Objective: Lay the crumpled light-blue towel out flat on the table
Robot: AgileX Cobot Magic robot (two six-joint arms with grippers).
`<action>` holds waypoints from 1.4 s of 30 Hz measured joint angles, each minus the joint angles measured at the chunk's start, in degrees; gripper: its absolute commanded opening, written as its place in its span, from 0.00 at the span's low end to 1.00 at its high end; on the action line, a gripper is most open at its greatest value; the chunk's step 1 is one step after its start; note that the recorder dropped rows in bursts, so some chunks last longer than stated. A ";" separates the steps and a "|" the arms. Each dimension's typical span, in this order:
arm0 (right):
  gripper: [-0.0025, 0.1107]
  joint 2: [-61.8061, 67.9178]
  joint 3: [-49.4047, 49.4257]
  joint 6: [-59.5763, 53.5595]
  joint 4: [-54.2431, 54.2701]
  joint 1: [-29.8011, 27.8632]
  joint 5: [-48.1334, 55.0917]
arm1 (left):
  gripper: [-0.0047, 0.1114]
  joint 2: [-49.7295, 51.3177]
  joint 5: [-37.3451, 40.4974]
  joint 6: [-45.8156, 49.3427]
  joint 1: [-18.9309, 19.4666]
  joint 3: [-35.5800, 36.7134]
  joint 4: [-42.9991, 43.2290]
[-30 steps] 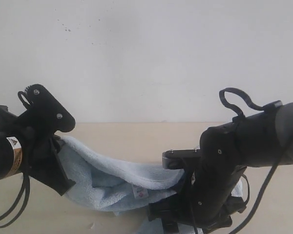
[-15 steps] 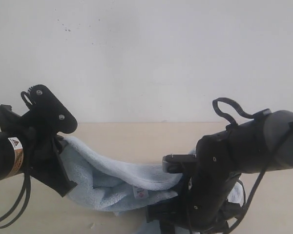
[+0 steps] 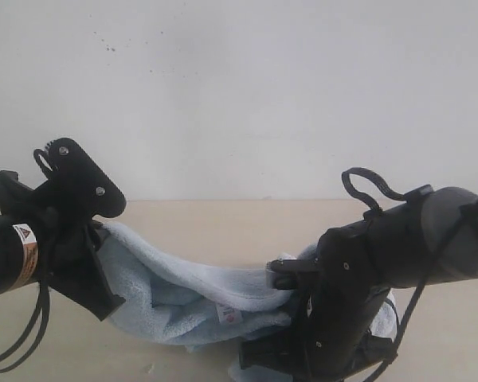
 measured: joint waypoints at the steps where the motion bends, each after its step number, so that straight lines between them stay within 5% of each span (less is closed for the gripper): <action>1: 0.02 0.00 0.00 0.00 -0.78 0.00 0.00 | 0.07 0.00 0.54 0.00 0.00 0.00 -0.18; 8: 0.02 -5.16 0.14 3.25 -14.45 0.00 2.37 | 0.07 -0.83 9.13 -4.87 0.08 0.00 -1.02; 23: 0.02 -25.64 0.14 11.06 -72.97 0.00 30.82 | 0.07 -21.59 4.72 -7.32 0.08 0.00 -1.39; 35: 0.02 -28.36 0.18 11.41 -82.70 0.00 32.70 | 0.07 -23.01 -4.73 -5.19 0.08 1.36 3.95; 42: 0.02 -28.51 0.18 13.59 -89.62 0.00 33.05 | 0.07 -22.79 4.06 -5.19 0.36 1.38 4.78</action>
